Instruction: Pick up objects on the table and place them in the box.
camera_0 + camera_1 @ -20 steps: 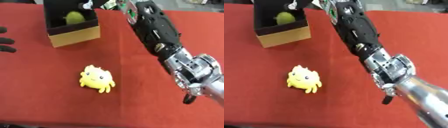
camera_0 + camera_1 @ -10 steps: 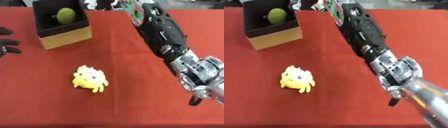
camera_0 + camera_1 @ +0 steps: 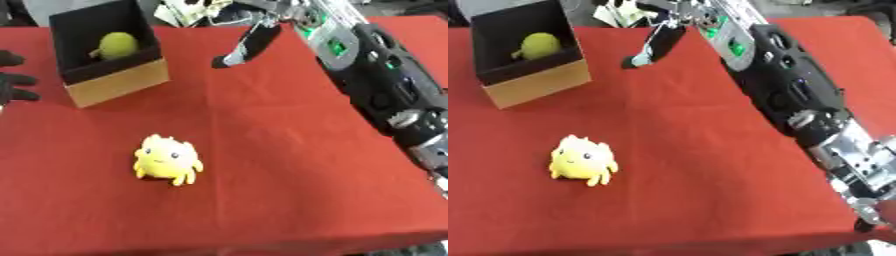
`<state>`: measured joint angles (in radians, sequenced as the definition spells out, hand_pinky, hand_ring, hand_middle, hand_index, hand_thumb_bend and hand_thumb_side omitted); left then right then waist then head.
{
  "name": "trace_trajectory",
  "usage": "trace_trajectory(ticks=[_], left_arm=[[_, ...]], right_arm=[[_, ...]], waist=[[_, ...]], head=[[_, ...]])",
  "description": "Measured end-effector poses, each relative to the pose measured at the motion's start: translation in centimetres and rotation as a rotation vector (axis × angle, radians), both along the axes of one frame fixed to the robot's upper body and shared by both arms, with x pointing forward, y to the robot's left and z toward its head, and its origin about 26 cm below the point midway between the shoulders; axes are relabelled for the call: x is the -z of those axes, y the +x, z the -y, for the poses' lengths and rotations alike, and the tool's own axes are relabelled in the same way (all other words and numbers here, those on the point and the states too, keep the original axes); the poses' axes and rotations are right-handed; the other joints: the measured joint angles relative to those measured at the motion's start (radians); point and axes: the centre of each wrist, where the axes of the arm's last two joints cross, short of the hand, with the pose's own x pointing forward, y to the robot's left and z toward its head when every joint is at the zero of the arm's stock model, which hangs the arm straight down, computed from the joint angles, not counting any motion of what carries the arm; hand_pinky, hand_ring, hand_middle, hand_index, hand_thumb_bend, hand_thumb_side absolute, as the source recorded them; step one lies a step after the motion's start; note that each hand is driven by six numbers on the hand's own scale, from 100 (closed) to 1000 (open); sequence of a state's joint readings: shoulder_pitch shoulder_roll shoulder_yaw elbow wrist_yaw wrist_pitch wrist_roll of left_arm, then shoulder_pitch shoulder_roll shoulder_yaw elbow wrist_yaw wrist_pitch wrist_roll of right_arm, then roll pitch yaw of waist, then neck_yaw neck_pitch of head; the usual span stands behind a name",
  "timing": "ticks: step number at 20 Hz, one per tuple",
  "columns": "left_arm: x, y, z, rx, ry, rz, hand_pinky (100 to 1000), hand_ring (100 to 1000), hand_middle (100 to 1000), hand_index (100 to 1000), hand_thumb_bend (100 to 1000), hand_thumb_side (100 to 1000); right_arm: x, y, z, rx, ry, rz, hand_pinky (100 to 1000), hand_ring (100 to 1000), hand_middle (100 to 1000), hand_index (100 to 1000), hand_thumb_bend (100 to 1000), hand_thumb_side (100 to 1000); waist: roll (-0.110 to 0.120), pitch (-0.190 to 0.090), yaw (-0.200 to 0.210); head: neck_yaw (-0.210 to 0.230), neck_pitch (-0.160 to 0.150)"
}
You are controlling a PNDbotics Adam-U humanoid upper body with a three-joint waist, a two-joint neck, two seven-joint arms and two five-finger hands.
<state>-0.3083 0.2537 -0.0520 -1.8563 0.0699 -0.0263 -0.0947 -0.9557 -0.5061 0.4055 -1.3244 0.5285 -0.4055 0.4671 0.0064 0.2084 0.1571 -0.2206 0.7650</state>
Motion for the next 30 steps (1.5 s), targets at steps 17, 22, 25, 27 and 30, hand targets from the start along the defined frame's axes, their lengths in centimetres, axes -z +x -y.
trace_trajectory(ticks=[17, 22, 25, 27, 30], left_arm=[[0.3, 0.1, -0.1, -0.007, 0.006, -0.015, 604, 662, 718, 791, 417, 581], [0.3, 0.2, 0.0, -0.006, 0.009, -0.018, 604, 663, 718, 791, 416, 582], [0.3, 0.2, 0.0, -0.004, 0.01, -0.018, 604, 663, 719, 791, 414, 583], [0.3, 0.2, 0.0, -0.004, 0.01, -0.019, 604, 663, 721, 791, 414, 583], [0.3, 0.2, 0.0, -0.003, 0.01, -0.019, 604, 664, 722, 791, 413, 584]], right_arm=[[4.9, -1.9, -5.6, -0.222, -0.14, -0.371, 783, 831, 882, 959, 566, 319], [6.5, -1.5, -6.3, -0.219, -0.131, -0.395, 772, 820, 866, 954, 567, 318], [7.3, -1.3, -6.7, -0.214, -0.13, -0.399, 762, 811, 852, 945, 563, 316], [8.1, -1.1, -6.9, -0.207, -0.13, -0.407, 757, 807, 847, 939, 563, 315], [9.5, -0.8, -7.2, -0.19, -0.132, -0.424, 756, 805, 844, 935, 562, 313]], waist=[[0.004, 0.0, -0.009], [0.004, 0.001, -0.01], [0.003, 0.004, -0.01], [0.003, 0.007, -0.009], [0.003, 0.007, -0.007]], head=[[0.017, 0.0], [0.018, 0.0], [0.021, 0.0], [0.021, 0.0], [0.021, 0.0]])
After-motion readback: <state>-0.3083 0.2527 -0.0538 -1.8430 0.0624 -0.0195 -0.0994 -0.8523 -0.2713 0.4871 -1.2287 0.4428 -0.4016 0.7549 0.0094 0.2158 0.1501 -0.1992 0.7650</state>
